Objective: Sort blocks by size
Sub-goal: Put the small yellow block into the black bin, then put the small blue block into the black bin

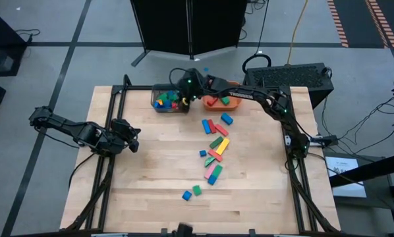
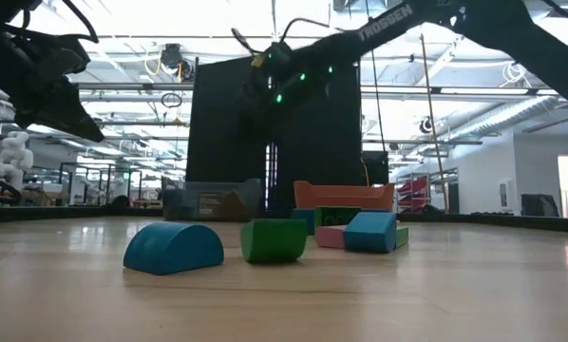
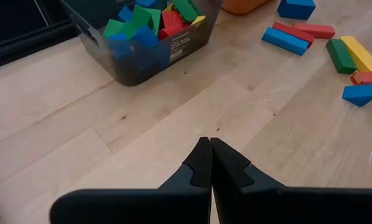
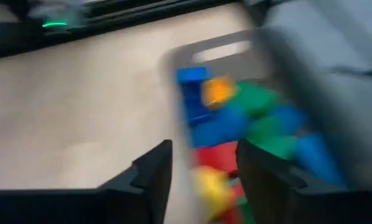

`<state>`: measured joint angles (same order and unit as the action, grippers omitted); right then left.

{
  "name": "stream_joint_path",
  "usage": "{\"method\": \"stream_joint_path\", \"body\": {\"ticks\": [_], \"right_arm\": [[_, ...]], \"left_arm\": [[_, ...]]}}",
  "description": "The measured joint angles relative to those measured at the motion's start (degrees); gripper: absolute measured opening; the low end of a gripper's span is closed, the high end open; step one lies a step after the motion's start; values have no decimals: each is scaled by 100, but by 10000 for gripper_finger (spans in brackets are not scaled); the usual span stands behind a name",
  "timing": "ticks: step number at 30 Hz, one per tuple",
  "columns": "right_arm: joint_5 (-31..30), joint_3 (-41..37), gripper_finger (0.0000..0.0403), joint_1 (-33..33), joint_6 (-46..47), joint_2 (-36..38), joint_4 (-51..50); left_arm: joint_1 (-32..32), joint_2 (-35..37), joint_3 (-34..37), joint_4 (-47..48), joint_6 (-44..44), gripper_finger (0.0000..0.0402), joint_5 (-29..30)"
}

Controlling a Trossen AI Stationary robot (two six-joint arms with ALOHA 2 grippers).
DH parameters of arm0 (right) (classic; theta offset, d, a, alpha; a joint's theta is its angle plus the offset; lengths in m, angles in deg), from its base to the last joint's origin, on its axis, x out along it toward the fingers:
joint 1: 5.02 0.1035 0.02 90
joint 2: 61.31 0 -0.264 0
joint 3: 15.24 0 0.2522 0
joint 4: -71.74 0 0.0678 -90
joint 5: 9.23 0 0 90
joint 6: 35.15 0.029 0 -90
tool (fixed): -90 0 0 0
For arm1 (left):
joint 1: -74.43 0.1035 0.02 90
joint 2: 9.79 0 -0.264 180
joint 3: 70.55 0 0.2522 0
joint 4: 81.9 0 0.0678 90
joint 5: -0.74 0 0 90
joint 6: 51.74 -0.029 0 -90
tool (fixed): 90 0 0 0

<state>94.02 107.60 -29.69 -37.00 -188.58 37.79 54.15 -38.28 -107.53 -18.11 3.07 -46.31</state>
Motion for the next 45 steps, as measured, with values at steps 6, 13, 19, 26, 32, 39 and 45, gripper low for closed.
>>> {"method": "stream_joint_path", "body": {"ticks": [6, 13, 19, 26, 32, 39, 45], "right_arm": [[1919, 318, 185, 821, -223, 184, -1769], [1631, 296, 166, 2503, -1479, 234, -3188], [872, -213, 167, 3446, -2470, 170, -2589], [877, -871, 208, 4003, -3184, 98, -929], [927, -1153, 257, 4099, -3198, 61, -251], [927, -1506, 266, 4088, -3012, 60, 398], [915, -1834, 253, 4090, -2512, -49, 1210]], "left_arm": [[-1, 0, 0, 0, -2, 0, -2], [0, -17, 0, 0, 3, 0, 57], [-1, -26, 0, 0, 28, 0, 59], [-1, -27, 0, -13, 46, 0, 59], [0, -27, 2, -61, 194, 0, 54], [-2, -26, 2, -83, 195, 0, 51], [-2, -26, 2, -92, 192, 0, 46]]}}
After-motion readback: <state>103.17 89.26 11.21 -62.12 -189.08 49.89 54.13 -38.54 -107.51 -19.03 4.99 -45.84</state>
